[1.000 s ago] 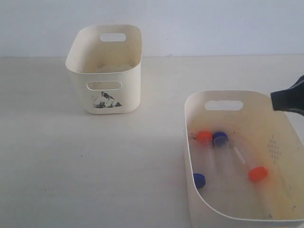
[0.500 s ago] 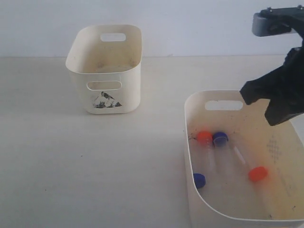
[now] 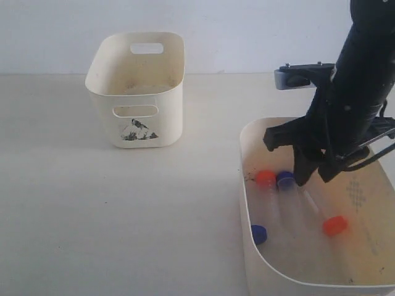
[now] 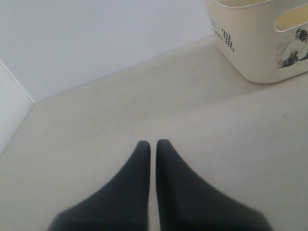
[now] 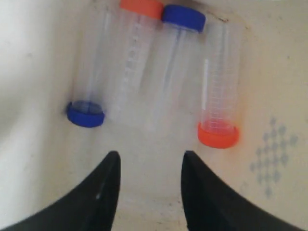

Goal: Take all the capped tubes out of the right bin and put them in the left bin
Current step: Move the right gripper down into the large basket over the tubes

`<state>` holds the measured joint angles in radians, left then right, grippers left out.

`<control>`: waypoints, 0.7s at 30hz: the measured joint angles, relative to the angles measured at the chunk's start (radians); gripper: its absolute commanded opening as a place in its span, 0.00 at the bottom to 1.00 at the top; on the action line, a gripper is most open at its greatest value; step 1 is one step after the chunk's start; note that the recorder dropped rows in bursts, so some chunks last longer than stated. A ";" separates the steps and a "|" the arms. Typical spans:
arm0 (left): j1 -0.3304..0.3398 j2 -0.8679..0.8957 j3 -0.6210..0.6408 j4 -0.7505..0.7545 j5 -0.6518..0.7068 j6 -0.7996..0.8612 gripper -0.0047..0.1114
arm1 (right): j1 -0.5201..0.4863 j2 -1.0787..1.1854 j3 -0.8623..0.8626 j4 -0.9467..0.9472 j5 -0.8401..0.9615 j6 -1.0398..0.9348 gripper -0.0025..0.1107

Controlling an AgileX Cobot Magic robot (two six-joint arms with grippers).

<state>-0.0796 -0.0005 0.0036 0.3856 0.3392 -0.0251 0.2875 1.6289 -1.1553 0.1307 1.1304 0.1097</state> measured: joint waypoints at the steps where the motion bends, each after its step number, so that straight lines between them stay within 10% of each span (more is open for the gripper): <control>1: 0.000 0.000 0.000 0.000 0.000 0.000 0.08 | 0.000 0.002 0.000 0.015 -0.016 0.008 0.39; 21: 0.000 0.000 0.000 0.000 0.000 0.000 0.08 | 0.001 0.002 0.115 0.090 -0.157 0.216 0.39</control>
<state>-0.0796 -0.0005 0.0036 0.3856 0.3392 -0.0251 0.2882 1.6308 -1.0407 0.2203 0.9736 0.3258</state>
